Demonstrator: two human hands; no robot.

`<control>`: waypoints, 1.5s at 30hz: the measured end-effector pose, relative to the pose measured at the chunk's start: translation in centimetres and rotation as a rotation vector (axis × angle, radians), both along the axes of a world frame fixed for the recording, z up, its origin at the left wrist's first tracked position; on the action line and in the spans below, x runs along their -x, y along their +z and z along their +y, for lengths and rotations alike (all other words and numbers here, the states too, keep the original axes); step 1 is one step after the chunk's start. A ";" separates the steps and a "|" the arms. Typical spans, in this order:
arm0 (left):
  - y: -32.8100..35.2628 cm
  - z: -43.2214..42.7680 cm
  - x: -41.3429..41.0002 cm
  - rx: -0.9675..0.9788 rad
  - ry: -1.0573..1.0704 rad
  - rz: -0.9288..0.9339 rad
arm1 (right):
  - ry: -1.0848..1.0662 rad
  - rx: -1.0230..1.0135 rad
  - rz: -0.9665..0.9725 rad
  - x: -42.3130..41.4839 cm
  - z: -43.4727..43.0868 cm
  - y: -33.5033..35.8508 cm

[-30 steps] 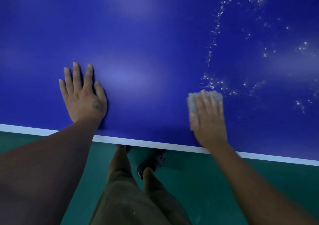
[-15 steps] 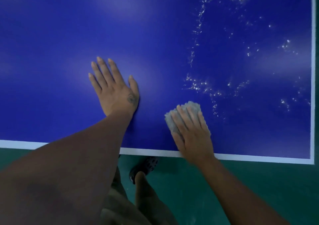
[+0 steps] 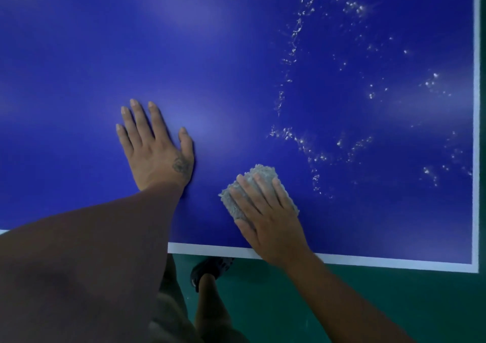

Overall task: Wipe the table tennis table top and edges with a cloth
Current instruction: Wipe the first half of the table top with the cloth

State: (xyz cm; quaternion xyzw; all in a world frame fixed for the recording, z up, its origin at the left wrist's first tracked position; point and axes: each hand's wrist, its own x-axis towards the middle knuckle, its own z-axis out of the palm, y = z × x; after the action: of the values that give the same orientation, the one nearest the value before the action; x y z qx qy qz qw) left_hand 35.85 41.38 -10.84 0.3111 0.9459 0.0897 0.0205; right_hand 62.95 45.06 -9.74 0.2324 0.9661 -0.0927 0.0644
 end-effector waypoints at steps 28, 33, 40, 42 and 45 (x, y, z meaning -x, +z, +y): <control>-0.5 0.1 -0.1 -0.049 0.013 0.037 | -0.444 -0.039 -0.112 9.0 16.9 1.4; -0.4 0.1 0.0 -0.055 0.006 0.039 | -0.378 -0.020 -0.081 14.4 15.6 1.0; -0.6 0.1 0.0 -0.039 0.014 0.026 | -0.479 0.002 -0.085 13.1 21.2 1.3; -0.4 0.1 0.1 -0.033 0.011 0.016 | -0.549 -0.004 -0.095 11.3 22.4 1.6; -0.2 0.3 0.1 -0.012 0.012 -0.001 | -0.565 -0.015 -0.114 10.8 22.3 1.8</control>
State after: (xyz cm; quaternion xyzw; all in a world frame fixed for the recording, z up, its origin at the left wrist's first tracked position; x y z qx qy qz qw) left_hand 35.76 41.66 -11.05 0.3054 0.9472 0.0957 0.0183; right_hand 52.15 67.34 -7.97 0.4977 0.8585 -0.0867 0.0887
